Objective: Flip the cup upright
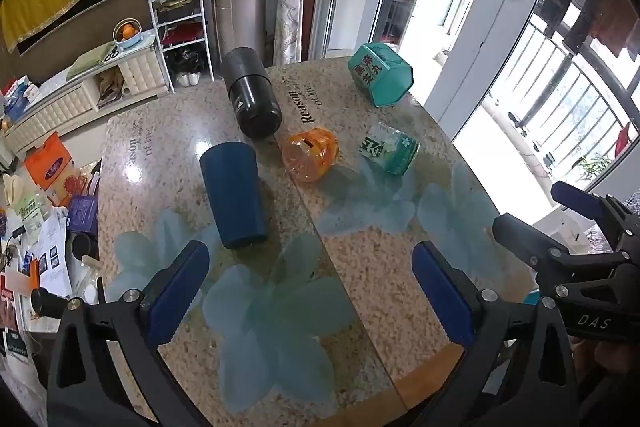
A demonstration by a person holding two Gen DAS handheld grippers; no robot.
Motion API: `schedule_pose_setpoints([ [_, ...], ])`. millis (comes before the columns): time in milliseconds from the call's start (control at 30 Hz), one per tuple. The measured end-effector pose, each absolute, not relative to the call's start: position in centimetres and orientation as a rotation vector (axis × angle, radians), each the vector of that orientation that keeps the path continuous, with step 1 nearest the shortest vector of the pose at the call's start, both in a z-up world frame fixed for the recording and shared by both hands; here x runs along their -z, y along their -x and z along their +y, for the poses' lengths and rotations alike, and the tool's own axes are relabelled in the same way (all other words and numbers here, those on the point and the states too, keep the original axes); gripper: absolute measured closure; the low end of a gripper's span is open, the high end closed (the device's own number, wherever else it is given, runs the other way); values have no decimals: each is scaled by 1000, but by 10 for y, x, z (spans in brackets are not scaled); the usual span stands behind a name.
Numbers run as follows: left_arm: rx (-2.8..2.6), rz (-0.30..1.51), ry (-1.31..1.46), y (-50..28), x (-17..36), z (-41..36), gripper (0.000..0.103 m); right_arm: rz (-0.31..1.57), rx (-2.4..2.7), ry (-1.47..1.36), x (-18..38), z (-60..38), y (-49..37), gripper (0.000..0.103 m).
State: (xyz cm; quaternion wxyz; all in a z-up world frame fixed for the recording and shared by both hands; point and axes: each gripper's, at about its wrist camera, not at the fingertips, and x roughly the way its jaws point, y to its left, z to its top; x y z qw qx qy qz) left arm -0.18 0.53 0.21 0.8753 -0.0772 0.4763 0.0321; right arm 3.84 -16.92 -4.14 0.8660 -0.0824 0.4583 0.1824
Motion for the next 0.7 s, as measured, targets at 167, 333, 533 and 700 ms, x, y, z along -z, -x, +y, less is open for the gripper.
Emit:
schedule_pose_setpoints([
  [167, -72, 985, 154, 10, -3, 3, 1, 960, -386, 170, 41, -168, -37, 0],
  [333, -74, 985, 151, 11, -2, 3, 1, 962, -389, 168, 42, -167, -37, 0],
  [533, -74, 985, 151, 11, -2, 3, 1, 963, -392, 170, 41, -165, -36, 0],
  [700, -75, 980, 149, 14, -2, 5, 1, 962, -392, 170, 42, -165, -36, 0],
])
